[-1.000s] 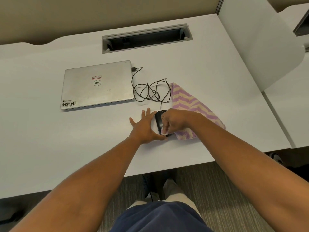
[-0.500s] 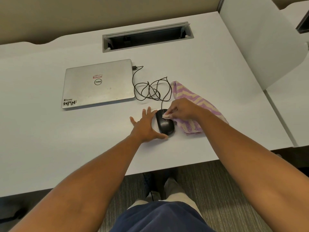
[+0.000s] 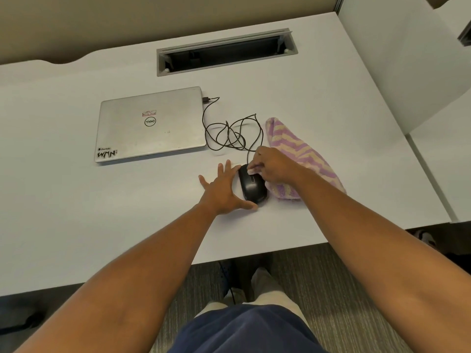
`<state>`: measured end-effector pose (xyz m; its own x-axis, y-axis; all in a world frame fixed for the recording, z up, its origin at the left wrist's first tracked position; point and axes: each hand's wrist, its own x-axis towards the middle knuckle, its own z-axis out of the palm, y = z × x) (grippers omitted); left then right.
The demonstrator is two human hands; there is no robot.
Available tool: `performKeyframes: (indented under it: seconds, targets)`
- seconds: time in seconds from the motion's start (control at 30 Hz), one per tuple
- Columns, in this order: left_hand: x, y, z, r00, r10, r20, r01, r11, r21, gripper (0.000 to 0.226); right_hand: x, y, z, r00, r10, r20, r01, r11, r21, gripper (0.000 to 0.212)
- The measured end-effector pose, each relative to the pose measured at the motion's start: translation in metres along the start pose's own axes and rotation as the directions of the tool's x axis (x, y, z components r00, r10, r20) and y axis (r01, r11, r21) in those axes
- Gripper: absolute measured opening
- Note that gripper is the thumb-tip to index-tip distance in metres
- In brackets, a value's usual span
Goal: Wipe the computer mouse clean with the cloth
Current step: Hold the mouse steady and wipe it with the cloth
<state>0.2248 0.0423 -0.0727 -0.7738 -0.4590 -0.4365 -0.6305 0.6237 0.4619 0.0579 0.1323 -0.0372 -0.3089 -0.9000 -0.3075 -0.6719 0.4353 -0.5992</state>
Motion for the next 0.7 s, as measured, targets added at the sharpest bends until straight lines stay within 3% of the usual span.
performKeyframes:
  seconds: [0.17,0.27,0.37,0.47,0.63,0.7]
  targets:
    - [0.0,0.0,0.0,1.0,0.002,0.001,-0.002,1.0,0.002,0.13,-0.011,-0.001,-0.013,0.983,-0.079,0.165,0.082,0.997,-0.008,0.016]
    - [0.0,0.0,-0.001,1.0,-0.001,0.004,0.001,1.0,-0.003,0.13,-0.007,0.005,-0.017,0.999,0.051,-0.014,-0.049,0.992,0.114,0.017]
    - [0.0,0.0,-0.001,1.0,-0.002,0.004,0.002,1.0,-0.001,0.13,0.005,0.011,-0.005,0.964,0.079,-0.256,-0.063,0.996,0.071,0.029]
    - [0.0,0.0,0.0,1.0,-0.003,0.004,0.003,1.0,0.007,0.132,0.009,0.006,0.004,0.961,0.087,-0.263,-0.055,0.991,0.125,0.026]
    - [0.0,-0.001,0.001,1.0,0.005,0.004,-0.005,1.0,-0.016,0.133,0.004,0.002,0.013,0.984,0.051,-0.169,-0.094,0.962,-0.258,0.028]
    - [0.0,-0.001,0.001,1.0,0.01,-0.001,-0.01,1.0,-0.027,0.133,0.003,-0.002,0.015,0.988,0.054,-0.142,-0.085,0.97,-0.226,0.027]
